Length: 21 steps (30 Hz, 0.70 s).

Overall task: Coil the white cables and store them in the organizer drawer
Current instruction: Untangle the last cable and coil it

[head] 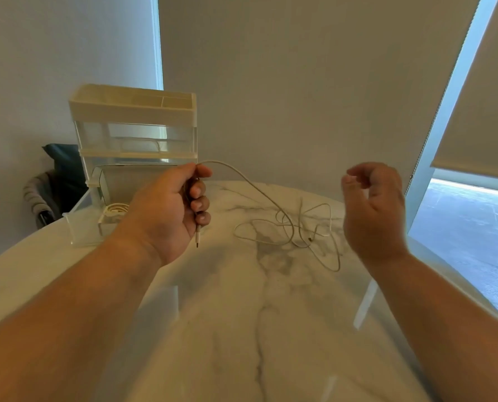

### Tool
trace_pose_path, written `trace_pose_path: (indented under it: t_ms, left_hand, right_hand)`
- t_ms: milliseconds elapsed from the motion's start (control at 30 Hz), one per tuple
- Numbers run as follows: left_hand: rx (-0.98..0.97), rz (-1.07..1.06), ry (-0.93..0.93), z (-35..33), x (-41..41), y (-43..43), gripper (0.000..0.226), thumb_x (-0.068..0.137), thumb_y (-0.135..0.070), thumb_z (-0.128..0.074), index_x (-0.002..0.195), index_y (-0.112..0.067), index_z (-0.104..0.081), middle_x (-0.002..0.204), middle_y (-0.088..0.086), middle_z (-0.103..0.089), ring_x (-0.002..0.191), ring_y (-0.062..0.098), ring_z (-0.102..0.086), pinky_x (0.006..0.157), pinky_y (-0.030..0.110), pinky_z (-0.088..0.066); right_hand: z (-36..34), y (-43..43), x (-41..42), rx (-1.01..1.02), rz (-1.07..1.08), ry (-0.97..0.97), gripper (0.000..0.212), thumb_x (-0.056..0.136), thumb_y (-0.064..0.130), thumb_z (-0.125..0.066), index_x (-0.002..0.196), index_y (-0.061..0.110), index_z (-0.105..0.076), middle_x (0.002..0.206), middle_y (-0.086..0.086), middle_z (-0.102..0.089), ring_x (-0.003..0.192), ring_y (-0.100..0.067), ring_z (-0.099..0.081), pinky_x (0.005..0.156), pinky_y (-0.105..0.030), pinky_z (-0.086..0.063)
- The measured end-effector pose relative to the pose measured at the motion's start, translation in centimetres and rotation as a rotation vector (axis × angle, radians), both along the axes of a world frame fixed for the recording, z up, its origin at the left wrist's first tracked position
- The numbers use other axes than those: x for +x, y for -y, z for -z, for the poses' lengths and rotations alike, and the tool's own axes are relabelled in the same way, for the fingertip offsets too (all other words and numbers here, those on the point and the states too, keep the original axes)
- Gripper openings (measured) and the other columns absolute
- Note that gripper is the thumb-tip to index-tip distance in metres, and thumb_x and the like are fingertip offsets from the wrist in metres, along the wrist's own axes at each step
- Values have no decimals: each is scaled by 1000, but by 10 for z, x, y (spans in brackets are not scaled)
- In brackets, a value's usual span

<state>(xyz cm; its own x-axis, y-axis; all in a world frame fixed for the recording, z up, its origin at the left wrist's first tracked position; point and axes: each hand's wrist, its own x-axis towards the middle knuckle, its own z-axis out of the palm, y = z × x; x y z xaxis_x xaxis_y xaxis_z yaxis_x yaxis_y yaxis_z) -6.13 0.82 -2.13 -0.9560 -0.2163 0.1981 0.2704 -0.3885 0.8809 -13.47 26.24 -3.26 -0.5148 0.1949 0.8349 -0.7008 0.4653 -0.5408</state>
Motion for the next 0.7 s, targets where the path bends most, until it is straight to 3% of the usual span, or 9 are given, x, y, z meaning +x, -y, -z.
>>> trace_pose_path:
  t_ms: [67,100,200,333,433,500,567,667,700]
  left_hand:
    - [-29,9,1,1,0,-3,29,103,-27,-41,84,-17,-61,58,-5,-37,49,10,-31,50,27,-26]
    - [-42,22,-1,2,0,-4,28,102,-26,-42,84,-17,-61,59,-4,-37,49,10,-31,49,27,-25]
    - [-64,96,0,1,4,-11,29,102,-27,-41,84,-15,-61,58,-4,-32,47,10,-26,48,26,-21]
    - [-97,154,2,-1,8,-13,33,103,-28,-41,80,-14,-60,58,-4,-27,48,10,-22,47,26,-21]
    - [-117,53,7,-1,7,-8,33,102,-25,-42,75,-15,-56,57,-4,-27,49,11,-24,49,27,-23]
    - [-115,-20,29,-1,6,-3,33,101,-25,-44,70,-16,-52,55,-4,-28,49,12,-27,51,29,-25]
    - [-246,-107,73,0,7,1,33,99,-27,-47,68,-16,-53,56,-2,-35,54,14,-35,56,32,-31]
    - [-679,-300,143,5,7,5,29,98,-22,-49,75,-14,-64,76,1,-59,77,18,-54,73,35,-44]
    - [-733,-338,123,5,7,4,27,99,-20,-49,78,-16,-66,81,0,-62,83,19,-57,78,37,-46]
  right_hand:
    - [1,15,19,128,-184,-74,14,89,25,-60,103,24,-57,97,0,-56,84,-8,-52,80,-12,-40]
    - [1,22,28,213,-295,-6,21,89,33,-61,109,26,-57,96,3,-57,84,-9,-54,78,-16,-43]
    - [12,36,36,558,-428,446,48,87,51,-67,130,37,-52,108,14,-60,97,-3,-58,83,-23,-52]
    - [28,33,23,892,-374,671,14,94,34,-64,99,24,-72,97,7,-67,89,-6,-60,91,-36,-51]
    - [25,28,17,760,-405,692,16,98,26,-59,93,18,-73,92,-5,-69,80,-12,-60,83,-30,-50]
    - [22,24,14,633,-411,640,19,99,19,-55,92,19,-73,93,1,-69,85,-6,-62,81,-20,-47]
    - [21,21,9,524,-381,588,24,101,20,-53,88,25,-73,91,11,-67,89,2,-60,78,-13,-45]
    - [22,16,3,297,-518,609,30,103,24,-50,80,25,-70,79,4,-69,84,-15,-67,84,-38,-55]
    - [23,16,2,256,-570,616,29,102,25,-51,81,22,-70,77,0,-69,83,-22,-68,83,-44,-57]
